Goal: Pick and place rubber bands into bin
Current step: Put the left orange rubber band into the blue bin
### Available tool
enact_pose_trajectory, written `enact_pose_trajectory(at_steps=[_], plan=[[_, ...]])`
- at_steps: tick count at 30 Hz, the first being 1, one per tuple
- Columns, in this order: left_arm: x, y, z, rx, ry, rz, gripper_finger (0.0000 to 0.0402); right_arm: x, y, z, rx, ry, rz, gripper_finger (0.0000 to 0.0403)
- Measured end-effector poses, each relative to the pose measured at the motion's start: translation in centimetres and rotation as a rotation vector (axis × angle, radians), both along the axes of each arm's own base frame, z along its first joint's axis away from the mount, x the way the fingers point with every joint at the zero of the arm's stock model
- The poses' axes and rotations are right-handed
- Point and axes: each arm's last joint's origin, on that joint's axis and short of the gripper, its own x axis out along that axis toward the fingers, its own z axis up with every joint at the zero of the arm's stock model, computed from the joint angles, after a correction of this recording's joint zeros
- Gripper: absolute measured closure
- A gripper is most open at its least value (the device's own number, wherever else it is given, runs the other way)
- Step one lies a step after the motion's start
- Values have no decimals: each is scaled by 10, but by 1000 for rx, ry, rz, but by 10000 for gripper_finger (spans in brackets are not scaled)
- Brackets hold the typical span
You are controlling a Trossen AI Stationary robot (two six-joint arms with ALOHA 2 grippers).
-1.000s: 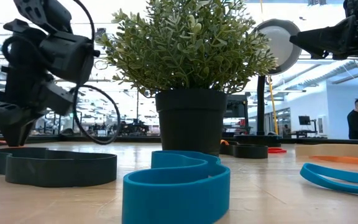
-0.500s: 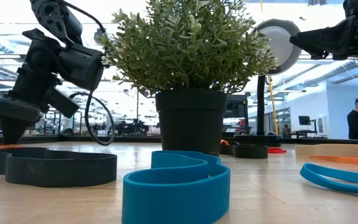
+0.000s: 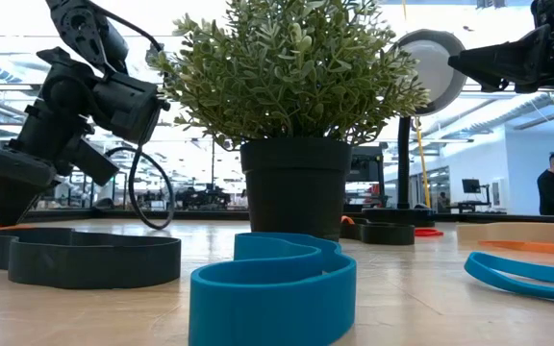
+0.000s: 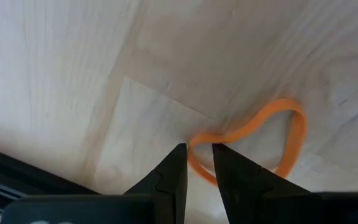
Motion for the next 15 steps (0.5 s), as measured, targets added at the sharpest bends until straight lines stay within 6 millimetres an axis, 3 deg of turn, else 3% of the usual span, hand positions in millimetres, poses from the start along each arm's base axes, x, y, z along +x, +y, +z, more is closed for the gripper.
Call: enact_pose_trajectory(at_steps=[6, 12, 15], plan=[[1, 0, 0, 47, -5, 48, 316, 0, 0, 0, 0, 0, 0, 257], [2, 1, 0, 82, -16, 133, 390, 0, 0, 0, -3, 0, 0, 257], [2, 1, 0, 99, -16, 159, 391, 0, 0, 0, -3, 0, 0, 257]])
